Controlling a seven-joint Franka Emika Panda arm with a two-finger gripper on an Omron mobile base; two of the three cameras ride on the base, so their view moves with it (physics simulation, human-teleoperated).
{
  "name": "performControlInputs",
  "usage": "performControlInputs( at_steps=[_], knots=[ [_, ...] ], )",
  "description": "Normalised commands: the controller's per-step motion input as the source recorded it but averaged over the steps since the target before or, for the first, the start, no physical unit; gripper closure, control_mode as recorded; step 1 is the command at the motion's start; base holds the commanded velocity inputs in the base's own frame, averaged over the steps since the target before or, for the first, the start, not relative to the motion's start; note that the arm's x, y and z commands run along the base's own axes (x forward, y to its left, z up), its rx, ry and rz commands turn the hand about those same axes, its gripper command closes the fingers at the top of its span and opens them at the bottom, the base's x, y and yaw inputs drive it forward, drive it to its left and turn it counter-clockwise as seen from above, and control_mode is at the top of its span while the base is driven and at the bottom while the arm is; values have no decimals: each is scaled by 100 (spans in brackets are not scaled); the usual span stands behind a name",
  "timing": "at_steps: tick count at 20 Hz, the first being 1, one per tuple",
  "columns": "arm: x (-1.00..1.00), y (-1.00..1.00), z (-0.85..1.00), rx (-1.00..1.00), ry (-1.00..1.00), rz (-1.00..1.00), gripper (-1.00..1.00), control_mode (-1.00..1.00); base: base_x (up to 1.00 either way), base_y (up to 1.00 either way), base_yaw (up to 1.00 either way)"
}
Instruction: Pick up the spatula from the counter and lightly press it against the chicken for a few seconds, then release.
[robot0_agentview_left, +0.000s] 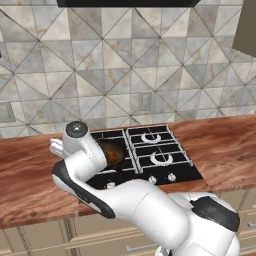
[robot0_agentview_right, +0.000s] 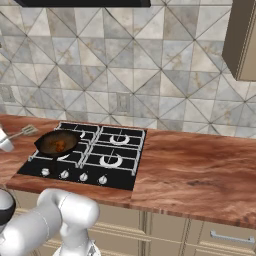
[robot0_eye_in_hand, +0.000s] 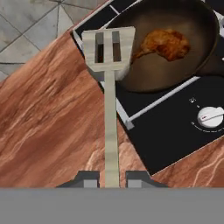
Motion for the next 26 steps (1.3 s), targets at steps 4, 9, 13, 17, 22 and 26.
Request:
performControlInputs(
  at_steps=[4,9,13,17,22,26],
  knots=[
    [0,-50,22,6,8,-15,100,-100,0,0,0],
    [3,-47,17,9,13,-14,100,-100,0,0,0],
    [6,-38,8,5,11,-13,100,-100,0,0,0],
    [10,-25,0,3,11,-12,100,-100,0,0,0],
    [21,-20,0,2,14,-13,100,-100,0,0,0],
    [31,-9,0,1,14,-10,100,-100,0,0,0]
  ],
)
